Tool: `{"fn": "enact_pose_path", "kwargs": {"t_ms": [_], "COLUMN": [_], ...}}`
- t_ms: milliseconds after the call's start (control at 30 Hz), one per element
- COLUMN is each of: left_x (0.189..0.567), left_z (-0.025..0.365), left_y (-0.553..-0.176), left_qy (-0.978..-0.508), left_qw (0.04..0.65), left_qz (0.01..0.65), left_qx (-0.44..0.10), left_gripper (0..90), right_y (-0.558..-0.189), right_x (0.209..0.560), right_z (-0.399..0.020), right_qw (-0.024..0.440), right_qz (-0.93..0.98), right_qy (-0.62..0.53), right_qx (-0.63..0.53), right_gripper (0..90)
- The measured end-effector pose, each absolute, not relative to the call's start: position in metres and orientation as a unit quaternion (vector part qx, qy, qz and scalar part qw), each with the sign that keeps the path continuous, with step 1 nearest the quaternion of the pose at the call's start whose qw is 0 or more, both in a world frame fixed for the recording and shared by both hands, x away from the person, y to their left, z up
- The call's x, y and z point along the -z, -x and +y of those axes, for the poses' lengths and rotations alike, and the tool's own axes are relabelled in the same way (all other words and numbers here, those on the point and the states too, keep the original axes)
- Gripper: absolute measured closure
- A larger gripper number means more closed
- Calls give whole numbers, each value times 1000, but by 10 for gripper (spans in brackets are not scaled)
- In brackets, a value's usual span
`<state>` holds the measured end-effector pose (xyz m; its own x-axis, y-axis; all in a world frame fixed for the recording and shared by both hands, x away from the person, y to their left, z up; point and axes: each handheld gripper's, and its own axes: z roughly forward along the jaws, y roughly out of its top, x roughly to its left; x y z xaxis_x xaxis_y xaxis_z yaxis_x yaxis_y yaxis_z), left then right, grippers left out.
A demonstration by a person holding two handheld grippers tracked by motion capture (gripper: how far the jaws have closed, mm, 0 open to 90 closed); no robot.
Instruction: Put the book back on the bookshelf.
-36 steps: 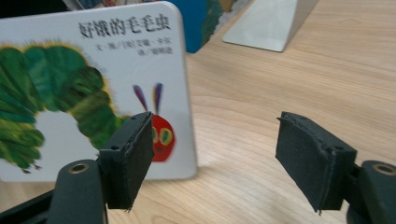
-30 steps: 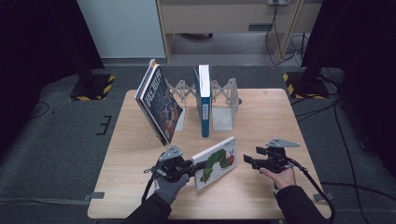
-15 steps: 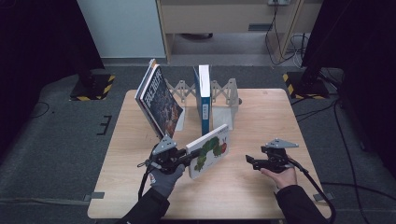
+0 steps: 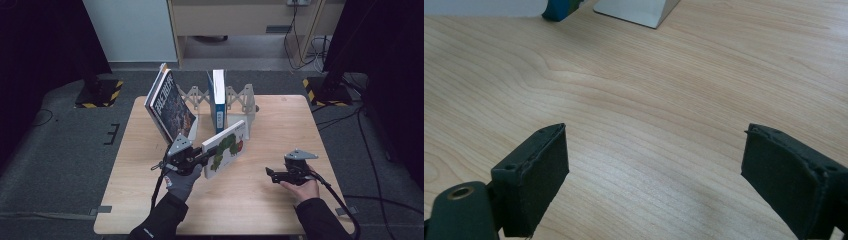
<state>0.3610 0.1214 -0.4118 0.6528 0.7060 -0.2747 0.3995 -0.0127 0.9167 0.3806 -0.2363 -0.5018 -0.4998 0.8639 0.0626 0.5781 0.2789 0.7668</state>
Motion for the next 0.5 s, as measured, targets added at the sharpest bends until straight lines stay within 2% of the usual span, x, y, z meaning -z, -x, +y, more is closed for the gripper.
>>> {"fn": "enact_pose_path", "kwargs": {"t_ms": [500], "left_x": [413], "left_z": [96], "left_y": [-385], "left_qy": [-668], "left_qw": [600], "left_qz": [407], "left_qx": [-168], "left_gripper": [743], "right_y": [-383], "right_x": [507], "right_z": [-238], "right_qw": [193], "right_qz": [789], "right_qy": [-465], "right_qx": [-353], "right_gripper": [88]}}
